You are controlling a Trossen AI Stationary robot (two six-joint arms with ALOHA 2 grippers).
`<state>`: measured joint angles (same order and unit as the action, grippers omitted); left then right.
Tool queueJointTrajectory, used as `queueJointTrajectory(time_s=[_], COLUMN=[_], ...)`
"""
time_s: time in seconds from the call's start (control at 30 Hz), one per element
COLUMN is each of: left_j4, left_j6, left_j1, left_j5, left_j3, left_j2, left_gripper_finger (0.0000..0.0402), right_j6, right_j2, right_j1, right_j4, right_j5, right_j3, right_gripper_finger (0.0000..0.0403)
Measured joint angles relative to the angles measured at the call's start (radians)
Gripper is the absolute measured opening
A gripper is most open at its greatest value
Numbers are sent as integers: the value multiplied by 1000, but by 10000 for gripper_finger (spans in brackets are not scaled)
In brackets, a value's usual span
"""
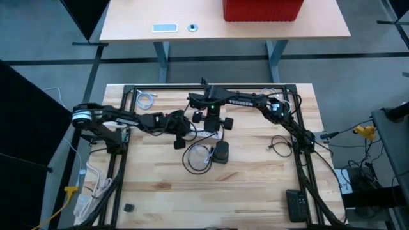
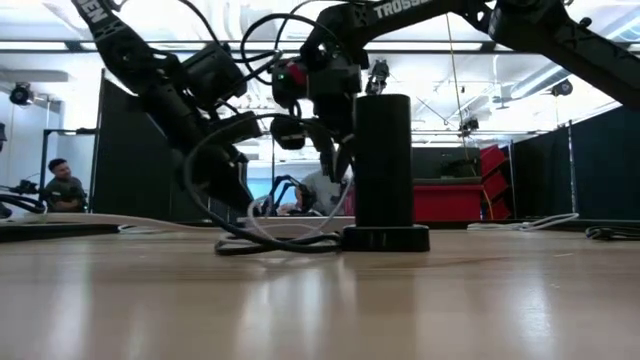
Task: Insert USB
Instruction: Insert the center white charger cable into the white outlet extension
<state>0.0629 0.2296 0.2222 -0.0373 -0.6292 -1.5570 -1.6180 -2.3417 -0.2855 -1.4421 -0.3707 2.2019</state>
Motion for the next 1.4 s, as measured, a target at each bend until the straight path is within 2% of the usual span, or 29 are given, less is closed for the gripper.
queueJointTrajectory(time_s=[0.17, 0.5, 0.67, 0.77, 1.23, 1.4], left_j4=[-1, 7, 7, 7, 12, 17], left_j6=[34, 142, 133, 128, 166, 196], left_j1=[0, -1, -1, -1, -4, -10], left_j5=[-10, -114, -116, -114, -112, -114], left_j3=[-34, -78, -77, -77, -75, -75], left_j2=[-30, -85, -84, -84, -84, -84], left_gripper_finger=[0, 0, 0, 0, 0, 0], right_j6=[-9, -95, -170, -235, -340, -385], right_j2=[0, 0, 0, 2, 3, 0], right_j1=[-13, -49, -66, -74, -75, -75], right_j4=[-30, -32, 15, 14, 1, -21], right_j5=[7, 17, 80, 79, 84, 91], right_j3=[-10, -20, -50, -67, -70, -34], right_gripper_finger=[0, 0, 0, 0, 0, 0])
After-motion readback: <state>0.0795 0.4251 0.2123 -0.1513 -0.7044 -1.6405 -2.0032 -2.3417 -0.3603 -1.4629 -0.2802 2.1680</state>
